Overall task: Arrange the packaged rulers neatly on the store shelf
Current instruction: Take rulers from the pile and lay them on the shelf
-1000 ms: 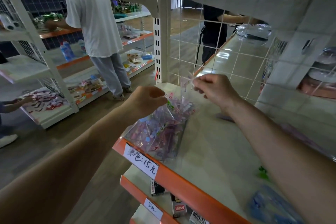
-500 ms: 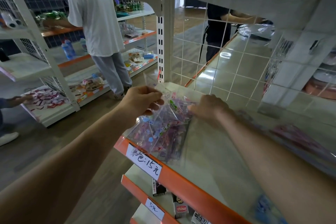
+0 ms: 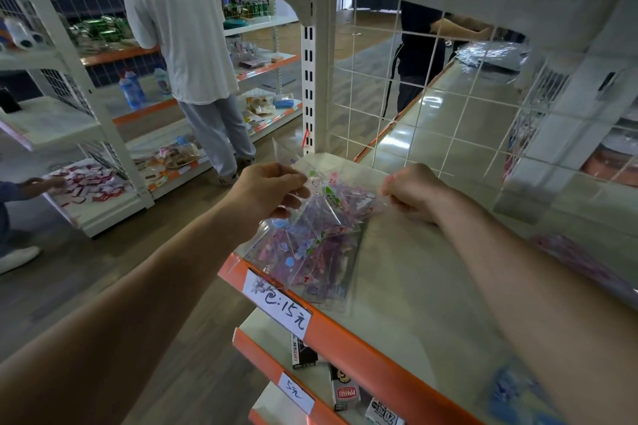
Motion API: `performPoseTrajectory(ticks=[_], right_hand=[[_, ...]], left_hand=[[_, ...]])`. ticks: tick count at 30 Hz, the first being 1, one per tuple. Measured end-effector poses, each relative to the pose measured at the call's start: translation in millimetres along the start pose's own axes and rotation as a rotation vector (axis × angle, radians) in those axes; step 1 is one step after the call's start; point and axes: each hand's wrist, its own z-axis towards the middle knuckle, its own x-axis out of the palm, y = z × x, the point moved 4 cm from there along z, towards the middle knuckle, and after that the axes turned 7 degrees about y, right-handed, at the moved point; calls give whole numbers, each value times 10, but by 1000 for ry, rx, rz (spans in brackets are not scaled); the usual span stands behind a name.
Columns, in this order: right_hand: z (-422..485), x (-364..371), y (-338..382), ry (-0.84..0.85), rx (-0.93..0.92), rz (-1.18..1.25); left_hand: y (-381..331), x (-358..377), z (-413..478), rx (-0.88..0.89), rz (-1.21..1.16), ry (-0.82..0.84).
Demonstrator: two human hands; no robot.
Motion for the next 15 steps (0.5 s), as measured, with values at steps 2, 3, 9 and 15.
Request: performPoseTrajectory(ticks=[2,3,9,15], right_hand=[[6,1,-23,-1,-12,-14],[11,-1,-35,-21,-15,-51],[-16,123,4,41,-72,-338],[8,69,46,87,10,-156]], left_hand=[[3,18,-1,-10,-5,6],[4,31,-1,-15,-10,11],[-3,66,-21,-11,-10,16],[20,-16,-30,-13,-1,12]])
